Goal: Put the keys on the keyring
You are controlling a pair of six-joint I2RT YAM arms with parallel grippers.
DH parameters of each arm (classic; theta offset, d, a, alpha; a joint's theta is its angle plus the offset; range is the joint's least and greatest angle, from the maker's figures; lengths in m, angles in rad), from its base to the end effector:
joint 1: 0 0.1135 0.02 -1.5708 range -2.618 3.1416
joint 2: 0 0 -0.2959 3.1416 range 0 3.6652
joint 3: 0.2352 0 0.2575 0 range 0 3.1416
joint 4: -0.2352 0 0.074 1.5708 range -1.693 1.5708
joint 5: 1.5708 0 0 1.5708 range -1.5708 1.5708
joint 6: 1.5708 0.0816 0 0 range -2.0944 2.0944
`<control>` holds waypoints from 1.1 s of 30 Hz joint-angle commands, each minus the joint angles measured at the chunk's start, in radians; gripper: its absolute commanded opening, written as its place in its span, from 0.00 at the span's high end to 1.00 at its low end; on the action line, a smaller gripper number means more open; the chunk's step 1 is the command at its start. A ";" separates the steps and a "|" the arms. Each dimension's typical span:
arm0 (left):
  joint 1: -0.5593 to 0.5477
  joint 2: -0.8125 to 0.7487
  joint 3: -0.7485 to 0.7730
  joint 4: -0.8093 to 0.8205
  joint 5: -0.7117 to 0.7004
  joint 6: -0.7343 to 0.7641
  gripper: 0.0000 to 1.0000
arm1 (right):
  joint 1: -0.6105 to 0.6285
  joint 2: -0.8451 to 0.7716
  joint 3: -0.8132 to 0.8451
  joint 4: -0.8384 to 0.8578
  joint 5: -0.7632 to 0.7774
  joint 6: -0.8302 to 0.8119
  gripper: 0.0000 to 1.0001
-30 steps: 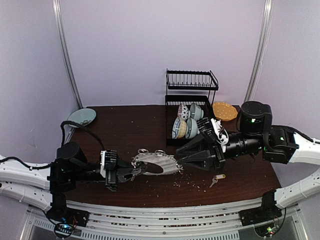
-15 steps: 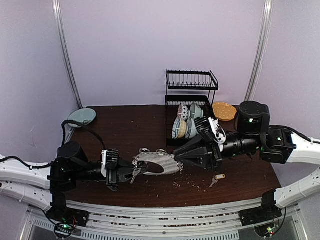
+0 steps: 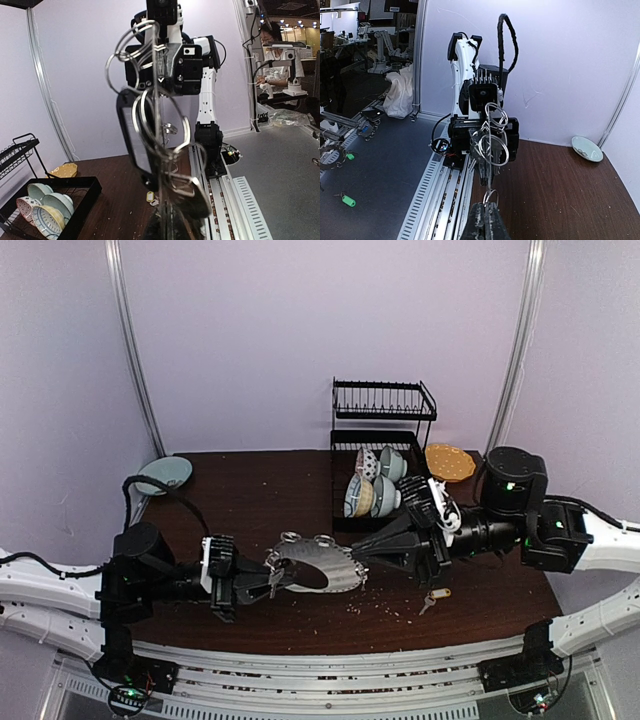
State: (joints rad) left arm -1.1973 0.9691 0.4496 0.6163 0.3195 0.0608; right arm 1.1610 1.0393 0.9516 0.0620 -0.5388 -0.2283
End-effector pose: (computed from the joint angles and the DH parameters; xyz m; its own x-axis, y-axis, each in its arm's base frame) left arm 0.0675 -0.2425 0.2998 0.0958 -0.0865 -0.9916 0.9940 0.0607 0.0908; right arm 0.0687 0.2632 0.4027 0.2144 0.0061 -0.9767 -0.9682 -0.1305 -0.2134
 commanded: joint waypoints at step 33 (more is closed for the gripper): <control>-0.008 0.073 -0.040 0.361 0.104 -0.105 1.00 | 0.008 -0.094 -0.008 0.006 0.012 -0.008 0.65</control>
State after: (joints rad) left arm -1.2034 1.0855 0.4034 0.9688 0.4236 -0.0872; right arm 1.1610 1.0080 0.9253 0.1196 -0.5713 -0.2119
